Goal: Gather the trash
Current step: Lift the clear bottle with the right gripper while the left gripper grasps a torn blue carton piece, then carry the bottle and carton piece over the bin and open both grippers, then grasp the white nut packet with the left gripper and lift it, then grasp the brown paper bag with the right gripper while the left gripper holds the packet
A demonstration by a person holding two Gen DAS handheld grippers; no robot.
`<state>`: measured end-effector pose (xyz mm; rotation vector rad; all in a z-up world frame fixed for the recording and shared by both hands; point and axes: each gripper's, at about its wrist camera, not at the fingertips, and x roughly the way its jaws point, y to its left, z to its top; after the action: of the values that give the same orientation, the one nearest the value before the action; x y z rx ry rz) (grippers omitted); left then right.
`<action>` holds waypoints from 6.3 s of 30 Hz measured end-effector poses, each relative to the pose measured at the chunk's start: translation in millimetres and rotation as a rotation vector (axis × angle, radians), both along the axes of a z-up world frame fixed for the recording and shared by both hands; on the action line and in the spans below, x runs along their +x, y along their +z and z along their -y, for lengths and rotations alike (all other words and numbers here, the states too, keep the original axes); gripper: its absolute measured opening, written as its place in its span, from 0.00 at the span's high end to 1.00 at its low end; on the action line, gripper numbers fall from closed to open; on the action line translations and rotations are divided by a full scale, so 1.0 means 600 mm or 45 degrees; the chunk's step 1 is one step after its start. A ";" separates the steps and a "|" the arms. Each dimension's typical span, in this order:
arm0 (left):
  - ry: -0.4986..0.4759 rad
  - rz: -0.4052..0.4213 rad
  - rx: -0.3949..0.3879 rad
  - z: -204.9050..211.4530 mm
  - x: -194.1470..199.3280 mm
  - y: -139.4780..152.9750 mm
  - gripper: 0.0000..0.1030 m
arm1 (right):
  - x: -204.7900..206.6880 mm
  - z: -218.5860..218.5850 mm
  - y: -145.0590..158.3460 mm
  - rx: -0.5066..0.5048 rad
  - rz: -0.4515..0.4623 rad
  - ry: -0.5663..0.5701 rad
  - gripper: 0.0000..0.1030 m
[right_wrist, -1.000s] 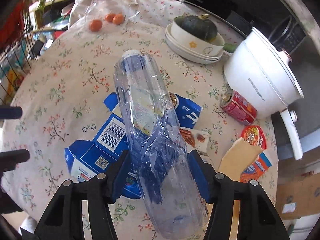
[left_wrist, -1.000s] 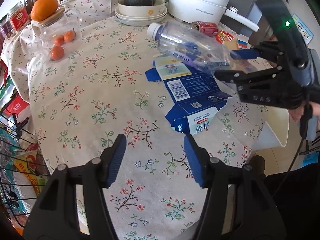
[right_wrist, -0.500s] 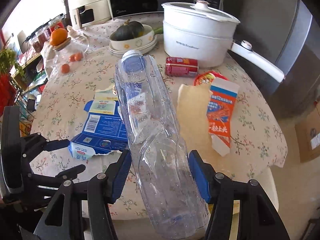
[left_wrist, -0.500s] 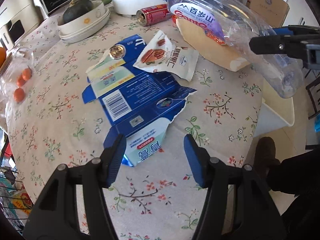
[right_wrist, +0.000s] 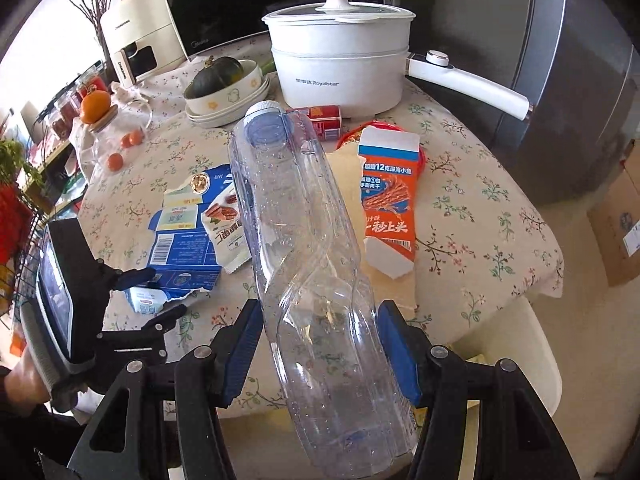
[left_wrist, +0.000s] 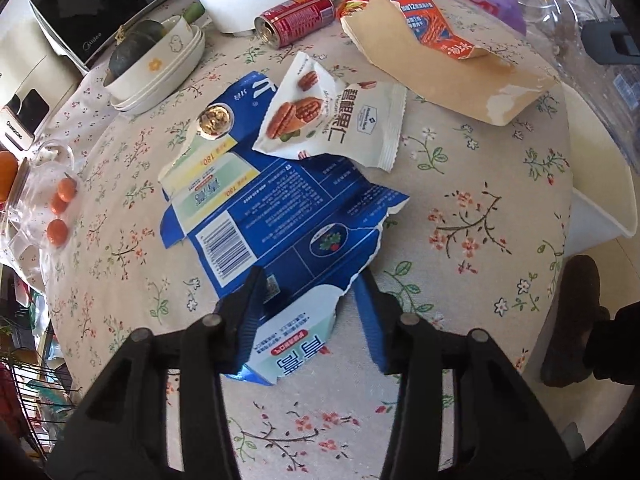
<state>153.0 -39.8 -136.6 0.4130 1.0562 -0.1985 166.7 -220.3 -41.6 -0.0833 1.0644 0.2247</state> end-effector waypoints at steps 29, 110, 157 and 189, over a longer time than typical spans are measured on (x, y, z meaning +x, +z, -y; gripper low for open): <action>0.087 0.386 -0.655 -0.049 -0.069 0.248 0.99 | -0.051 0.121 0.069 0.154 0.134 -0.168 0.41; 0.069 0.071 -0.496 0.017 -0.049 0.134 0.19 | -0.054 0.311 -0.045 0.105 -0.061 -0.546 0.22; 0.438 0.064 -0.539 -0.014 0.131 0.009 0.79 | 0.017 0.196 -0.034 0.012 -0.064 -0.422 0.18; 0.291 0.102 -0.476 -0.107 -0.031 0.111 0.79 | 0.090 0.093 -0.143 0.229 -0.174 -0.455 0.36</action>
<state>134.6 24.6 -69.9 -0.0376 0.9541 -0.1690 220.9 -276.3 -127.4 0.2865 1.1703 0.0016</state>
